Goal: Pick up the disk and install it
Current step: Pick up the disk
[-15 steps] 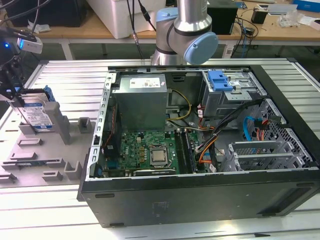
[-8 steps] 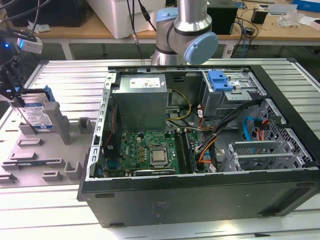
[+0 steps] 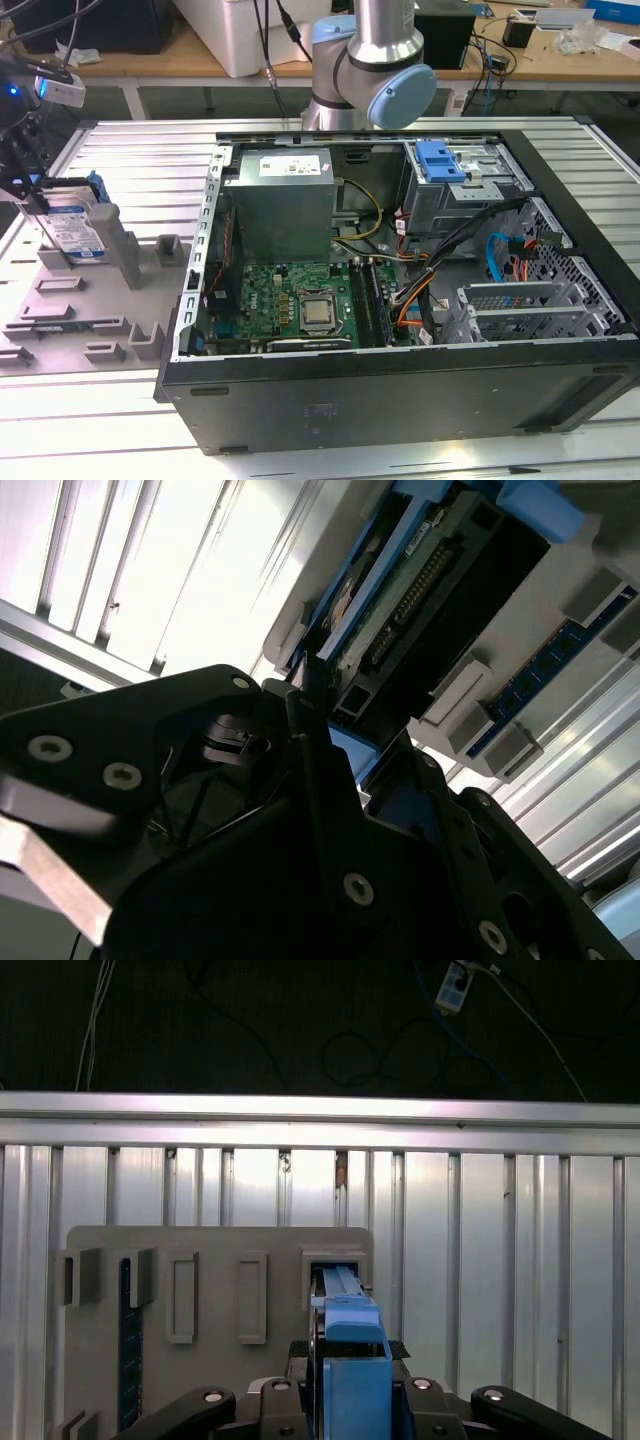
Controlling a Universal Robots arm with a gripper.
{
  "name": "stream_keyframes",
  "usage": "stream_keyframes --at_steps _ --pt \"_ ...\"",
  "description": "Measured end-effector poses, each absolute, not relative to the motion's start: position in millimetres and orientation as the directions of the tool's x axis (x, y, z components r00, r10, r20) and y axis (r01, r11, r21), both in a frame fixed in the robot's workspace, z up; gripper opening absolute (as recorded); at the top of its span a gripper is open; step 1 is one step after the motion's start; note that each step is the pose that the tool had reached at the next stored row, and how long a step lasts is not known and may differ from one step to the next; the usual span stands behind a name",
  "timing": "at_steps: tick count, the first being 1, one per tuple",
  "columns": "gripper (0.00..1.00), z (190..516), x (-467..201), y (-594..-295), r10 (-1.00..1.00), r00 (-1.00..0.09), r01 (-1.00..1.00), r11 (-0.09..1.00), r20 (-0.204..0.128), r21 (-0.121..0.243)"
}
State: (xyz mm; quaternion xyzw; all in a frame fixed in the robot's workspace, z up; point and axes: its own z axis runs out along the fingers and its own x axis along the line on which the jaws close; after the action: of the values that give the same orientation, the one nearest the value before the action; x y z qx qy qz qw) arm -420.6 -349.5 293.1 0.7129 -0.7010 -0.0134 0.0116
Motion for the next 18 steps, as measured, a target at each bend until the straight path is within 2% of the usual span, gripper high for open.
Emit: stream_keyframes --at_steps 3,5,18 --pt "0.38 293.1 -420.6 -349.5 -1.0 0.017 -0.999 -0.017 -0.003 0.035" --pt "0.51 293.2 -420.6 -349.5 -1.0 0.017 -0.999 -0.017 -0.003 0.035" --pt "0.51 293.1 -420.6 -349.5 -1.0 0.017 -0.999 -0.017 0.001 0.035"
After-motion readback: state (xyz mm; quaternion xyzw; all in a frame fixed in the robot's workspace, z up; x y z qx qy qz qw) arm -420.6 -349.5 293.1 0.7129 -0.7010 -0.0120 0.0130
